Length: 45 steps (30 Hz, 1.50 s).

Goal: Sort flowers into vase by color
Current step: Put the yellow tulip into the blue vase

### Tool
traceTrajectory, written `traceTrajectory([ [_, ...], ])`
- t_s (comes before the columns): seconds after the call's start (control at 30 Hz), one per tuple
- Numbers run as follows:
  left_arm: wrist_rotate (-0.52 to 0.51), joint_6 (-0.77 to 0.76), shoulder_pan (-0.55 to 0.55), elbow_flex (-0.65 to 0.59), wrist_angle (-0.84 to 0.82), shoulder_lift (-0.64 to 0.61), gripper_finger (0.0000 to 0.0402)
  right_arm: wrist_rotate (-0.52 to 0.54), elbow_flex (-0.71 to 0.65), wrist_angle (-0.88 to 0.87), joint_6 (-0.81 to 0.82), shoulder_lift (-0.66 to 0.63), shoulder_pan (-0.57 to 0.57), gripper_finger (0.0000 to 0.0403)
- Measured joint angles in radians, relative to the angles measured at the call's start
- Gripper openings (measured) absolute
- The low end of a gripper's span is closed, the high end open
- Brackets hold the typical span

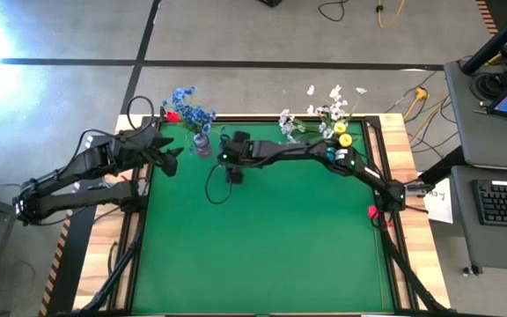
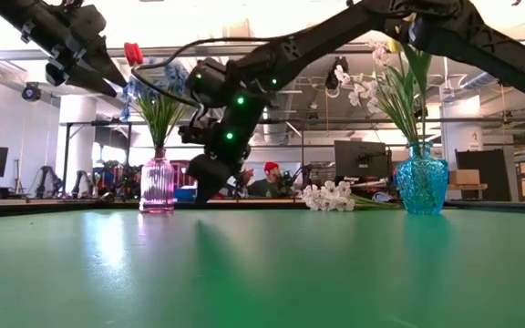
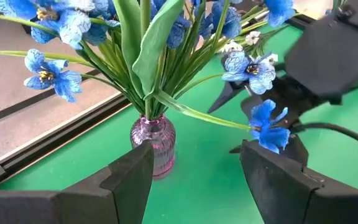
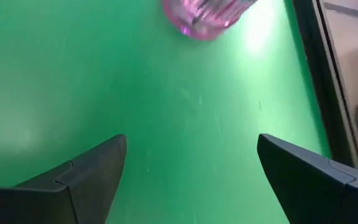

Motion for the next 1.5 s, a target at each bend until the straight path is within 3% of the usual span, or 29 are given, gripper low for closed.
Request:
traceTrajectory([
  [0.57,0.000,0.027,0.000,0.001,0.003,-0.007,0.0229,0.073,0.001,-0.263,-0.185,-0.016,0.069,0.0354],
  [0.93,0.000,0.027,0.000,0.001,0.003,-0.007,0.0229,0.349,0.001,-0.480,-0.228,-0.016,0.139,0.0354],
  [1.33,0.000,0.039,0.000,0.001,0.003,-0.007,0.0229,0.332,0.000,-0.623,-0.098,-0.031,0.130,0.0354],
  [1.4,0.000,0.039,0.000,0.001,0.004,-0.007,0.0229,0.262,0.000,-0.670,-0.082,-0.044,0.128,0.0354],
  [1.5,0.000,0.039,0.000,0.001,0.004,-0.007,0.0229,0.077,0.000,-0.671,-0.055,-0.070,0.113,0.0354],
])
